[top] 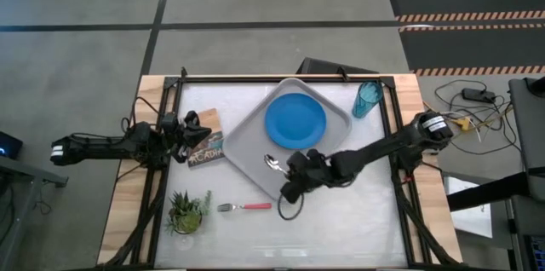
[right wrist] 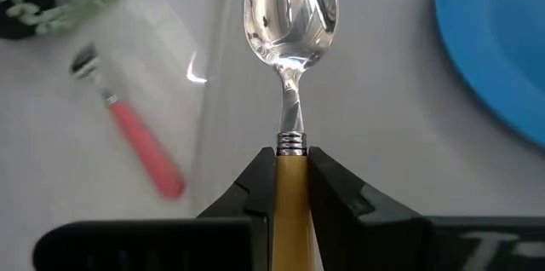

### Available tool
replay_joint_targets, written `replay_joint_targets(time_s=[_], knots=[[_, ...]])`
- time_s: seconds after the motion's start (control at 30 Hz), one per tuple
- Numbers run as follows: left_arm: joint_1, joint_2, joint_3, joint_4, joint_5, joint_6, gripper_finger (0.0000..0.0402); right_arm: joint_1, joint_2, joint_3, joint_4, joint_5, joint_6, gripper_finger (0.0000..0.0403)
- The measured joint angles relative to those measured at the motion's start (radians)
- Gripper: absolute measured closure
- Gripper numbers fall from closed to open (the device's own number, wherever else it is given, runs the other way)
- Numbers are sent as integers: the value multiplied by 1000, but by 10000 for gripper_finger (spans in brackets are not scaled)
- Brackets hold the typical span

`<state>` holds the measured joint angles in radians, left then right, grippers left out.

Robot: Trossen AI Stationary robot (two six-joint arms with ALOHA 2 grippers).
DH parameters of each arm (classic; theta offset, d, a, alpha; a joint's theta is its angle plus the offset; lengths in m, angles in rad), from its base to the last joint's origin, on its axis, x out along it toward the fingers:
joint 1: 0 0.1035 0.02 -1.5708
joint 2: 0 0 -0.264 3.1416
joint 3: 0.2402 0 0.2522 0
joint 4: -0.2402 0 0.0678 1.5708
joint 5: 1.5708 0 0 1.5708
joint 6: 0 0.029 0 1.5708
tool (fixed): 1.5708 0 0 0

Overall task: Pick and place plate/cup/fork/spoon on tray
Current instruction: Put the orange spoon on the gray serving tray to the left of the blue plate

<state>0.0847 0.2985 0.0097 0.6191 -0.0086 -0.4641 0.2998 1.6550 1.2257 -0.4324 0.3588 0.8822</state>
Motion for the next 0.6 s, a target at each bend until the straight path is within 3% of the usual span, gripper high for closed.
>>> replay_joint_targets(time_s=[0.6], knots=[[0,0,0,1,0,0,402,-174,240,186,-33,-57,-165,367]])
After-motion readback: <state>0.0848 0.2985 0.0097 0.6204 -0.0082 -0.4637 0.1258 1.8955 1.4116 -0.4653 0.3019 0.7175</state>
